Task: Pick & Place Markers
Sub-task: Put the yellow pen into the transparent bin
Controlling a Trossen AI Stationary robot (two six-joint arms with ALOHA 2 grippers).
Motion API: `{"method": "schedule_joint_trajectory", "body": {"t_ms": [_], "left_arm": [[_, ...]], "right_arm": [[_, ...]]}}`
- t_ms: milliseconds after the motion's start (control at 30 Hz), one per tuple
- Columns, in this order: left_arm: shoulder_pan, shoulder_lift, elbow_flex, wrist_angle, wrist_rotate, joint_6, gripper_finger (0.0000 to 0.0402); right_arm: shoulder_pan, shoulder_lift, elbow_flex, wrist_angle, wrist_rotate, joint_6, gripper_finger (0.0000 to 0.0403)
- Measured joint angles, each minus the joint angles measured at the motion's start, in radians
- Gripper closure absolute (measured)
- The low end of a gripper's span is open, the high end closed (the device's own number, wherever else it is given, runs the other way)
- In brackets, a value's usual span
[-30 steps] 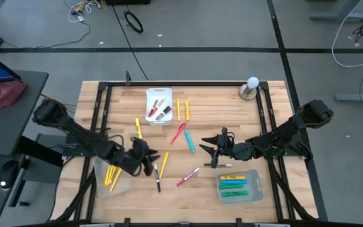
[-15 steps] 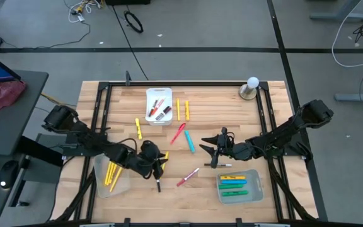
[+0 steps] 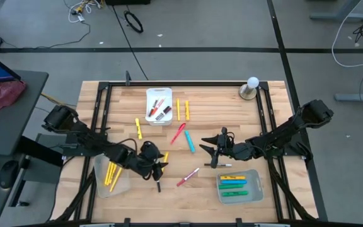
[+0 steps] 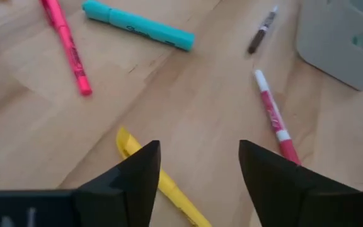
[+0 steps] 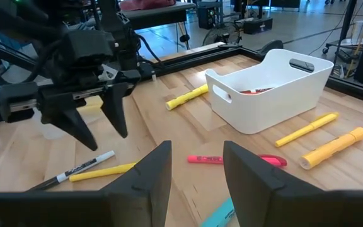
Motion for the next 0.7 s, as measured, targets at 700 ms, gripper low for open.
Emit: {"method": "schedule_joint_trajectory", "body": {"t_ms": [700], "left_arm": [[0.042, 0.284, 0.229, -0.312, -0.005, -0.021, 0.0192]], "right_arm": [[-0.014, 0.000, 0.000, 0.005, 0.000, 0.004, 0.0256]]}}
